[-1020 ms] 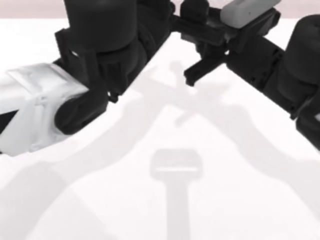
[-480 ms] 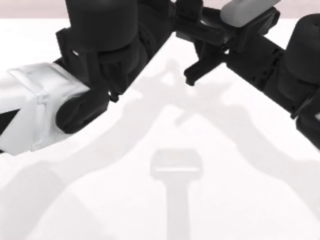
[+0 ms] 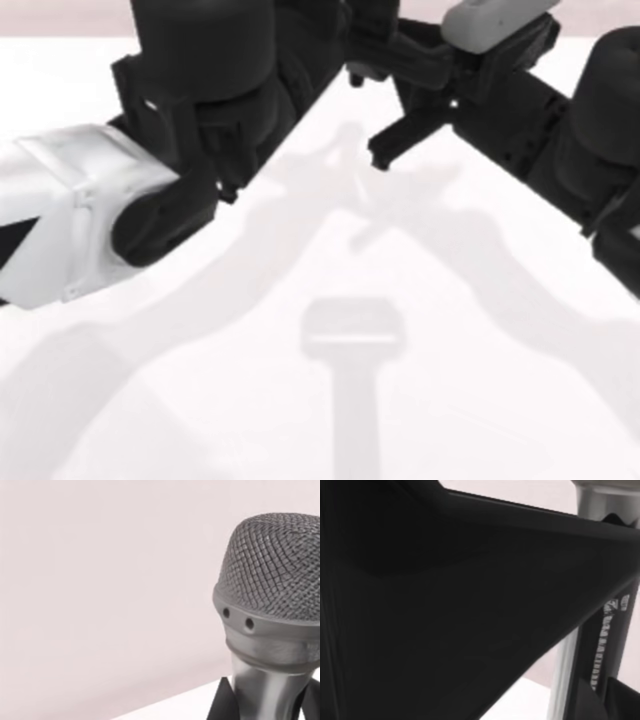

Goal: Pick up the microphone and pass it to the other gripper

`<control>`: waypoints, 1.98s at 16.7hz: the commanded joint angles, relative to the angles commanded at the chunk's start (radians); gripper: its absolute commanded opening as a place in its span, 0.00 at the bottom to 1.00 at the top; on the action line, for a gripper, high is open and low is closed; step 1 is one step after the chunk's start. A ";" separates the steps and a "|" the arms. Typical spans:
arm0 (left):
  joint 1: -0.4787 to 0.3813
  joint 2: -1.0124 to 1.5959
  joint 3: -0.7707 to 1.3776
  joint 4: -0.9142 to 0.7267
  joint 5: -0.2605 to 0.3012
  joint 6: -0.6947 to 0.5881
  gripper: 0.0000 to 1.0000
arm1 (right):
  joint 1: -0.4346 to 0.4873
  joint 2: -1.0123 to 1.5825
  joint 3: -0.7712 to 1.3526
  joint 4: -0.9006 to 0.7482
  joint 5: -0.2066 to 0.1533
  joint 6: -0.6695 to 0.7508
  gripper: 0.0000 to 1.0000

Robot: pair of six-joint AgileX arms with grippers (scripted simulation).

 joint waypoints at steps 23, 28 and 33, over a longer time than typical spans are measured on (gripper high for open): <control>0.000 0.000 0.000 0.000 0.000 0.000 0.00 | 0.000 0.000 0.000 0.000 0.000 0.000 1.00; 0.007 -0.019 -0.009 -0.006 -0.001 0.016 0.00 | -0.041 -0.013 -0.013 -0.012 0.023 -0.007 1.00; 0.102 -0.098 -0.076 -0.019 0.084 0.018 0.00 | -0.062 -0.212 -0.170 -0.043 -0.002 -0.006 1.00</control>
